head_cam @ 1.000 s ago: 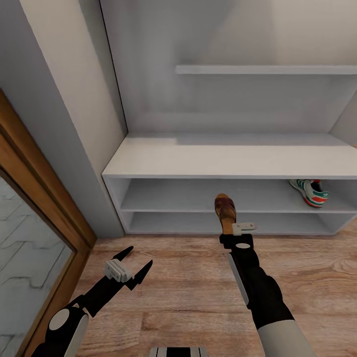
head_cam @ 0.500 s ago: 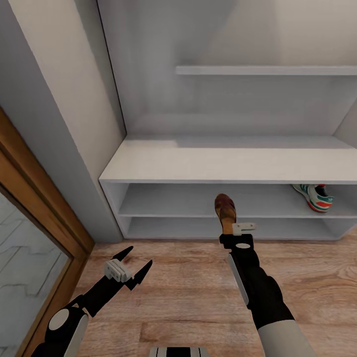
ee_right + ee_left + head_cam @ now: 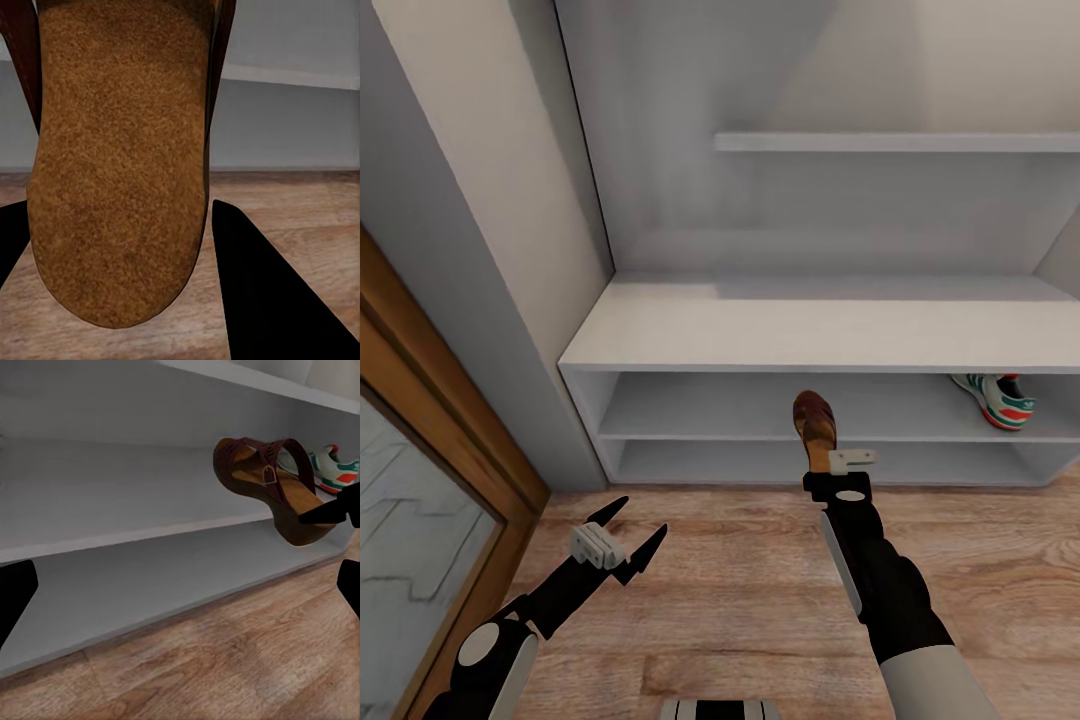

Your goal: Pick up the two gym shoes and the two sandals from the corridor floor and place them onto the hallstand (shoe rack) in the corridor, making sure they are on the rack and not on the floor. Arrange them so the two gym shoes are next to each other and the two sandals are next to each other.

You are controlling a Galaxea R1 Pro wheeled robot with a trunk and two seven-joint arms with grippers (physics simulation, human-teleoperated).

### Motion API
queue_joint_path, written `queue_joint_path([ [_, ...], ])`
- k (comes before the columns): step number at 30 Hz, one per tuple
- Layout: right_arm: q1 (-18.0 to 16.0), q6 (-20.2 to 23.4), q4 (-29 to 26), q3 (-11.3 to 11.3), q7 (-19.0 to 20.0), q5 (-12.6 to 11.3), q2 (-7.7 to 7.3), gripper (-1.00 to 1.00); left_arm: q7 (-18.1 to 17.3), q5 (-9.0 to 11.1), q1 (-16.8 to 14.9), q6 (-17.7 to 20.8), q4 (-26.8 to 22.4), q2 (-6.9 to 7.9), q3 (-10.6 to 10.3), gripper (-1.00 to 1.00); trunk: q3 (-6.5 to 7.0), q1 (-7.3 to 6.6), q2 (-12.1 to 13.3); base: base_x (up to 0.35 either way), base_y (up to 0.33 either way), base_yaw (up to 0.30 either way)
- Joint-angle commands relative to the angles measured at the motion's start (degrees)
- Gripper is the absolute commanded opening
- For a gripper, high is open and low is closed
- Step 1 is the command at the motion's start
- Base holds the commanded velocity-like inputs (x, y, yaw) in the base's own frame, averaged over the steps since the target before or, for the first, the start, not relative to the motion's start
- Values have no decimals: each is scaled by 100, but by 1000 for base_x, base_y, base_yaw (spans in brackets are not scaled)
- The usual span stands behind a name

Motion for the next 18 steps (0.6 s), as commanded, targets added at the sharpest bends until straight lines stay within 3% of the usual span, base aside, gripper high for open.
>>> queue_joint_path([
  [1,0,-6,0,0,-10,-19,0,-100,0,-1,0,0,0,0,0,100,0,0,0,8,0,0],
  [18,0,-6,3,0,-6,-19,-1,-100,-2,0,0,0,0,0,0,100,0,0,0,2,0,0],
])
